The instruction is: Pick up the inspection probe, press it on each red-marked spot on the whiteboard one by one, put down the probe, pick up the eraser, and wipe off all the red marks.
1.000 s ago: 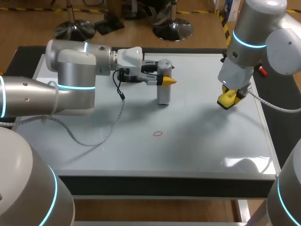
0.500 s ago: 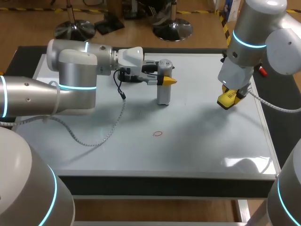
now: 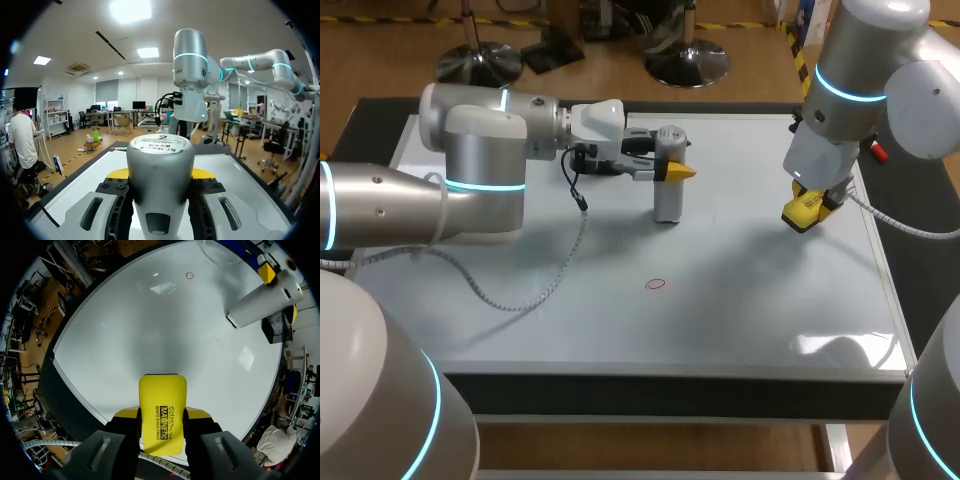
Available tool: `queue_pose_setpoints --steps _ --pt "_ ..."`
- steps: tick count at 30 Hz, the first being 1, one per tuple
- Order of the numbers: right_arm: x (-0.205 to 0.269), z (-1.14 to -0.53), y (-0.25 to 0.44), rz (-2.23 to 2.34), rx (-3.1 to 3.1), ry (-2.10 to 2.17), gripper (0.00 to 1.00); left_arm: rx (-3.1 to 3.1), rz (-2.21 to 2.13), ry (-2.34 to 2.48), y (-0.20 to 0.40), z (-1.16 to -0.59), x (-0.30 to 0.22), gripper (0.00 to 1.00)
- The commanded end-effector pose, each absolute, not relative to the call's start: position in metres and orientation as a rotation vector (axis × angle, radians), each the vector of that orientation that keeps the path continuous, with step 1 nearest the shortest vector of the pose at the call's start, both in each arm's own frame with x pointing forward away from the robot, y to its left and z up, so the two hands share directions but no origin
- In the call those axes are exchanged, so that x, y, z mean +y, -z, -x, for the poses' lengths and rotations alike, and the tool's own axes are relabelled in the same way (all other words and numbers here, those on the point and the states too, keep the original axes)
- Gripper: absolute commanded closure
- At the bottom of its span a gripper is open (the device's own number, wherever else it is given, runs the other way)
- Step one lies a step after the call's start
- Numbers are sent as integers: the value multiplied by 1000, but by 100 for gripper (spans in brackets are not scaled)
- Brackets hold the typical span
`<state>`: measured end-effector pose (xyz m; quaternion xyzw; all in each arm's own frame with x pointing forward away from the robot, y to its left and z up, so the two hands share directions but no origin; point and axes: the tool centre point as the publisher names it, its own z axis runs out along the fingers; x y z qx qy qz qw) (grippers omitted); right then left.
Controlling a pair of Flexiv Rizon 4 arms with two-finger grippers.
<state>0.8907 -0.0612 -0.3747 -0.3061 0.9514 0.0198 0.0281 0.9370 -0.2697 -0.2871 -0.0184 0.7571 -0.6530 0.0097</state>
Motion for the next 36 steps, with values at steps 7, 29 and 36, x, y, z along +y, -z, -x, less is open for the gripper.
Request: queue_pose_setpoints --steps 7,29,36 --pt "-62 -891 374 947 2938 -57 100 2376 -6 2038 276 -940 -271 100" --pt "-62 -891 374 947 2938 -57 100 2454 -289 2158 225 -986 -266 100" --pt "-62 -891 374 947 2938 -57 100 2486 -409 2191 208 -1005 -266 100"
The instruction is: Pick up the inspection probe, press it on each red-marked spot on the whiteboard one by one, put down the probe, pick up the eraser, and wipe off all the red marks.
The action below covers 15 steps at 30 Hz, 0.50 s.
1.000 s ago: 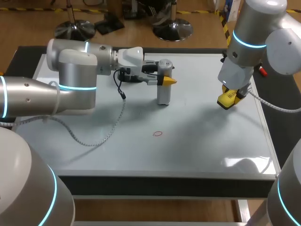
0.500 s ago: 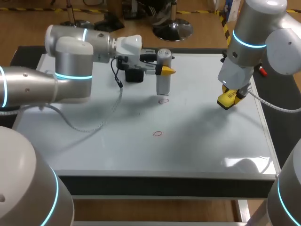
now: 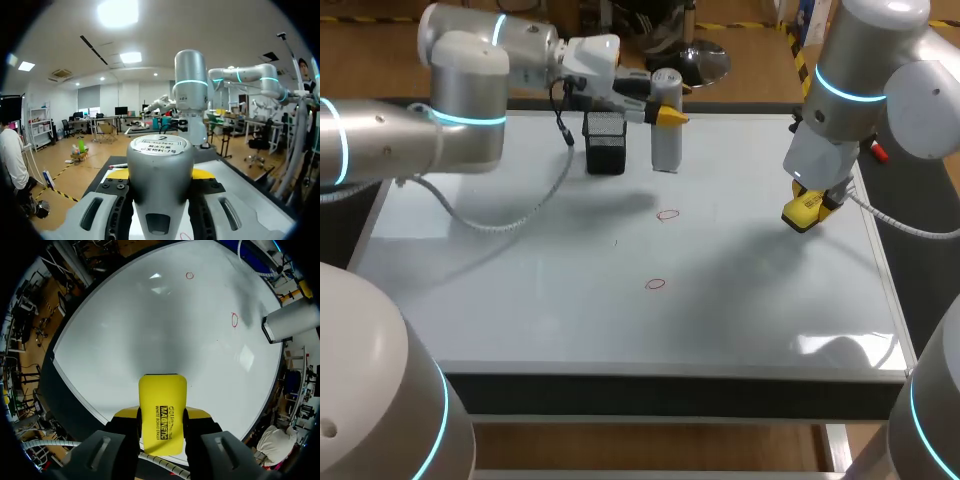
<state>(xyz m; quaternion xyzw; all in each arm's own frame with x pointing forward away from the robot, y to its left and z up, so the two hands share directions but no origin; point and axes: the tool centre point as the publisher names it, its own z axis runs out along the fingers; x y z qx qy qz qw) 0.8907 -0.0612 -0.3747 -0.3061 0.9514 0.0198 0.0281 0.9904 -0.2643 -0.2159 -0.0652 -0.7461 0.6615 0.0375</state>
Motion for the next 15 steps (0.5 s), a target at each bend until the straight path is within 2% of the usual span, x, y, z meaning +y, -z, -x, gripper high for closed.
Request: queue_pose_setpoints --steps 1,15 --pt "-62 -891 374 947 2938 -57 100 -2182 371 -1930 205 -1007 -266 100" --pt "-62 -891 374 947 2938 -57 100 -2062 561 -1817 179 -1035 -271 100"
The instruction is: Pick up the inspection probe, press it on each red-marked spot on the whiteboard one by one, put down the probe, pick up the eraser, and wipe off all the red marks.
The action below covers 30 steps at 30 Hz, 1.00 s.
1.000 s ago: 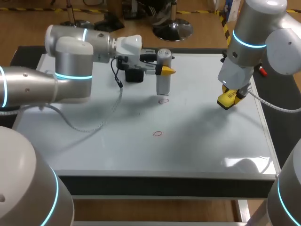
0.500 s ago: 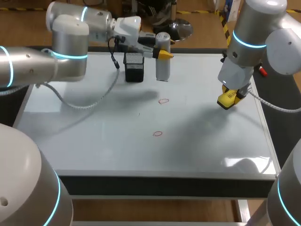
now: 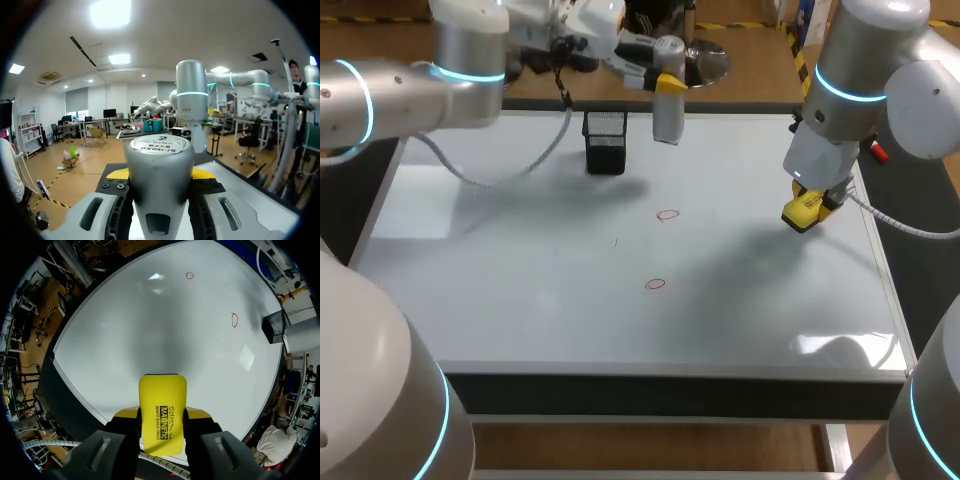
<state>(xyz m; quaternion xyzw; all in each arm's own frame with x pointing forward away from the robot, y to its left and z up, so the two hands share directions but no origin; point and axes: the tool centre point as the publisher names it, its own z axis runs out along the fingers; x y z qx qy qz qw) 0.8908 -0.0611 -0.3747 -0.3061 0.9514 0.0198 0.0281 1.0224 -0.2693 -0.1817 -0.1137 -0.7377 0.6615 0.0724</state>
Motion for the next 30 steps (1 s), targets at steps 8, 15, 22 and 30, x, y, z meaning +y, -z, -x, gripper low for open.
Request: queue_pose_setpoints --steps 8,15,22,30 --pt "-62 -891 374 947 2938 -57 100 -2025 633 -1764 173 -1054 -276 100" --pt "-62 -891 374 947 2938 -57 100 -1994 692 -1741 173 -1067 -279 100" --pt "-62 -891 374 947 2938 -57 100 -1958 736 -1732 176 -1079 -278 100" --pt "-62 -891 374 947 2938 -57 100 -1940 764 -1709 184 -1093 -278 100"
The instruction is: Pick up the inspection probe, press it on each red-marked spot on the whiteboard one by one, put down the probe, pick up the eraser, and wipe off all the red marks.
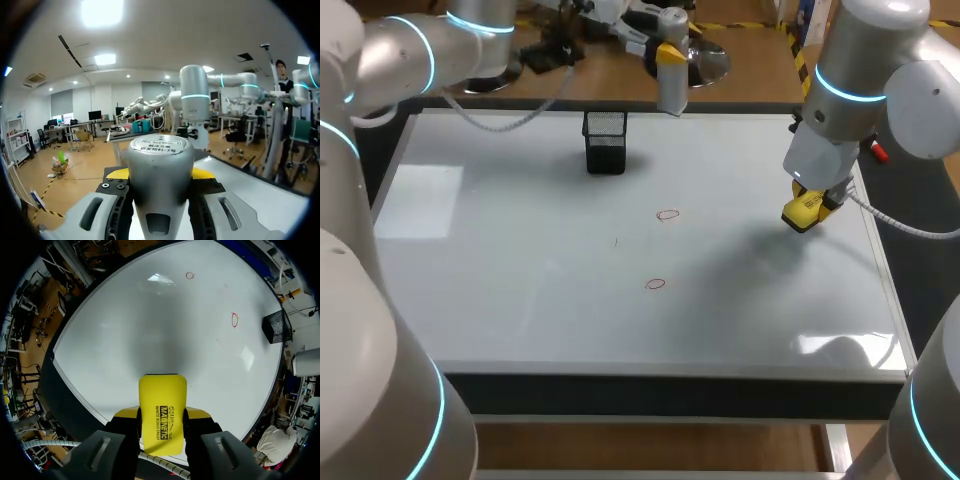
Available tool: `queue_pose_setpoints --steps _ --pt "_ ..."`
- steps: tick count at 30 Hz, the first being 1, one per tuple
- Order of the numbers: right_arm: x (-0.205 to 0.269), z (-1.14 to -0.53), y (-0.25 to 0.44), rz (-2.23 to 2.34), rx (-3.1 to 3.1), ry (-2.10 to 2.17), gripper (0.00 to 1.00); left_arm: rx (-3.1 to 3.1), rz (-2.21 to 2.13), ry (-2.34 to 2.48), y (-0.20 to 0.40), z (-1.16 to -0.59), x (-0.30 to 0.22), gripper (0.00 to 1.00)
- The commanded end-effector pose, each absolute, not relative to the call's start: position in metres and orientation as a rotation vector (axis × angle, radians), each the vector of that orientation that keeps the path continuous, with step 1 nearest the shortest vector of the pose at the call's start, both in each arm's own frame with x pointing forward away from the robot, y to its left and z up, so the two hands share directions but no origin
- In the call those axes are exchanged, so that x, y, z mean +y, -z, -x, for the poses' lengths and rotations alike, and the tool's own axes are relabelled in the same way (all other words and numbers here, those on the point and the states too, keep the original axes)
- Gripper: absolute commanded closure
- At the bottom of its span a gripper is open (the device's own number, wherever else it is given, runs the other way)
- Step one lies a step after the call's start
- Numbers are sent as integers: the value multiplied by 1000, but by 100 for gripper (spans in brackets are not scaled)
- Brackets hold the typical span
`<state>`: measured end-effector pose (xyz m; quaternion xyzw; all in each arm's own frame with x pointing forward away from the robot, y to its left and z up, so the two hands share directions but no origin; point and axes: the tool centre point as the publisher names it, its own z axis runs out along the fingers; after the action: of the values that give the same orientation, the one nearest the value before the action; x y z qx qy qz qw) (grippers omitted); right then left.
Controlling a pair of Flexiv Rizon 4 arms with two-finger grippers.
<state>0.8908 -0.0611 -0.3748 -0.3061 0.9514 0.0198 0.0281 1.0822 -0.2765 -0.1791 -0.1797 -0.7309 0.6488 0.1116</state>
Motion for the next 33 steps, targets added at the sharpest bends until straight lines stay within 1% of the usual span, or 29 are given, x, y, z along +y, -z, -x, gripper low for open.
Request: queue_pose_setpoints --steps 1,11,33 --pt "-62 -891 374 947 2938 -57 100 -1940 767 -1703 184 -1094 -278 100" --pt "-62 -891 374 947 2938 -57 100 -1943 759 -1694 187 -1107 -279 100" --pt "-62 -891 374 947 2938 -57 100 -1960 760 -1693 187 -1109 -280 100"
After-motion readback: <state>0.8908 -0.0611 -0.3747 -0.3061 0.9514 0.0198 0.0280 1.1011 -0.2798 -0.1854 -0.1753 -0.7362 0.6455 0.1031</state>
